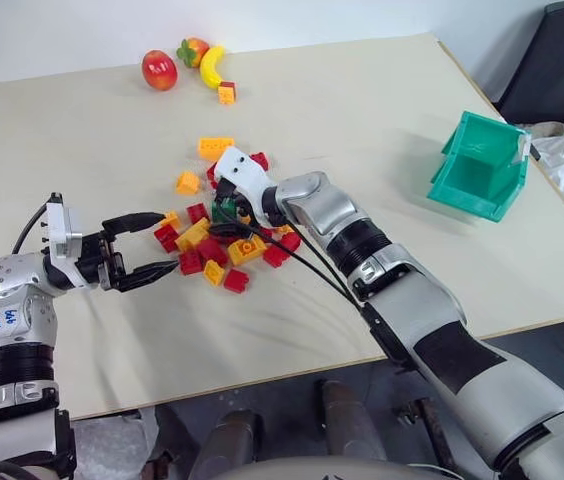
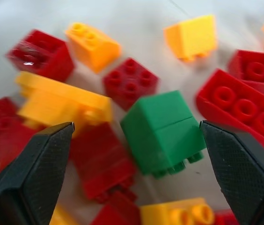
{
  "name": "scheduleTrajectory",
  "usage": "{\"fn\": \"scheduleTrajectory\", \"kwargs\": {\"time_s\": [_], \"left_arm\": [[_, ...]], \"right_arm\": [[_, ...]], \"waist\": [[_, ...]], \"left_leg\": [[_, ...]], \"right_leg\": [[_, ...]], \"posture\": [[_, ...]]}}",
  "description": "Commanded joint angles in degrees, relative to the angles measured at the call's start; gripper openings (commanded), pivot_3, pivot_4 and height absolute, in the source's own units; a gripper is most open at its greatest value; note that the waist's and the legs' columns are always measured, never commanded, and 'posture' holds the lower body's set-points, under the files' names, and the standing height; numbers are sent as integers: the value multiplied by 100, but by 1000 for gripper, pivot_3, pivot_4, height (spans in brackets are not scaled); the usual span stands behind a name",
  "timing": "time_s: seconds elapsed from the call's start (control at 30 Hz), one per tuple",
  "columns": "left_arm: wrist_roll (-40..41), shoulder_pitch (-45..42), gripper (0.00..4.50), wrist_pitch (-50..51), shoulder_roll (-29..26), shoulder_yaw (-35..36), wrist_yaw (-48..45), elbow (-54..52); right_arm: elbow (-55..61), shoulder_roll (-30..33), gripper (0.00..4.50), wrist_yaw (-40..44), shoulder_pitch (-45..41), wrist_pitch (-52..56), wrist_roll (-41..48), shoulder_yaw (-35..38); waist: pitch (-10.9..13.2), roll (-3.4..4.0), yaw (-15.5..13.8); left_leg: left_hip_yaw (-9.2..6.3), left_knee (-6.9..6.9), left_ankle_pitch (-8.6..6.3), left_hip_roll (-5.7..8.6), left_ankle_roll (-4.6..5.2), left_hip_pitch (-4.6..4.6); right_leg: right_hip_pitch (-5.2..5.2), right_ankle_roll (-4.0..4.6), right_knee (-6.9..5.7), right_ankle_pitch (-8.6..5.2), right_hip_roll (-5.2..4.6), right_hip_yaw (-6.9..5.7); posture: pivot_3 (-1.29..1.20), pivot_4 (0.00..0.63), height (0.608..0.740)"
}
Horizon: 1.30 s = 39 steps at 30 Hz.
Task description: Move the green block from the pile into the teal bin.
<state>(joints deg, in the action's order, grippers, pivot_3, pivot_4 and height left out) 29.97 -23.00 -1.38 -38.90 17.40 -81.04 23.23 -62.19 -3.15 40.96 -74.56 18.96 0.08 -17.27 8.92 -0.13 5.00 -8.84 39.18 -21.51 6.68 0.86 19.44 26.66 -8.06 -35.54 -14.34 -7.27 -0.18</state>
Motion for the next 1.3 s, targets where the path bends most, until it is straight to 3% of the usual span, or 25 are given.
{"fn": "scheduleTrajectory", "kwargs": {"time_s": [0.03,0.37,0.47,0.87,0.9,1.2,1.23,1.3], "left_arm": [[147,25,4500,16,-104,152,43,-170],[128,-19,4500,4,-68,140,99,-141],[128,-29,4500,3,-58,127,119,-139],[98,-139,4500,-24,22,59,159,-23],[99,-146,4500,-24,28,58,159,-20],[88,-179,4500,-36,71,56,178,9],[87,-185,4500,-37,74,55,181,13],[84,-191,4500,-36,77,52,187,15]], "right_arm": [[-351,-154,4485,-227,-214,-232,-121,197],[-875,-432,4485,-1024,-469,-574,-33,921],[-920,-484,3993,-1007,-465,-587,-86,1000],[-657,-537,152,-345,-287,-437,-148,997],[-630,-531,27,-327,-277,-438,-150,994],[-242,-431,27,489,-71,-1035,-70,960],[-267,-416,192,952,-101,-974,-50,909],[-297,-370,635,817,-137,-909,-90,942]], "waist": [[0,0,3],[2,3,19],[2,3,20],[2,4,120],[2,3,126],[2,4,136],[2,4,136],[2,3,144]], "left_leg": [[0,0,0,0,0,0],[0,0,-1,-2,-2,-1],[-1,0,-1,-3,-2,-1],[0,0,-1,-5,-3,-4],[0,0,-1,-5,-3,-5],[1,0,-1,-4,-3,-7],[1,0,-1,-4,-3,-7],[2,0,-2,-5,-3,-7]], "right_leg": [[0,1,-1,-1,0,1],[1,3,-2,-2,4,2],[1,4,-3,-2,5,2],[1,4,-7,-2,6,7],[1,4,-8,-2,6,9],[0,4,-10,-2,7,14],[0,4,-10,-2,7,14],[0,4,-10,-2,7,14]], "posture": [[0,150,740],[0,150,740],[0,150,740],[0,150,740],[0,150,740],[0,150,740],[0,150,740],[0,150,740]]}}
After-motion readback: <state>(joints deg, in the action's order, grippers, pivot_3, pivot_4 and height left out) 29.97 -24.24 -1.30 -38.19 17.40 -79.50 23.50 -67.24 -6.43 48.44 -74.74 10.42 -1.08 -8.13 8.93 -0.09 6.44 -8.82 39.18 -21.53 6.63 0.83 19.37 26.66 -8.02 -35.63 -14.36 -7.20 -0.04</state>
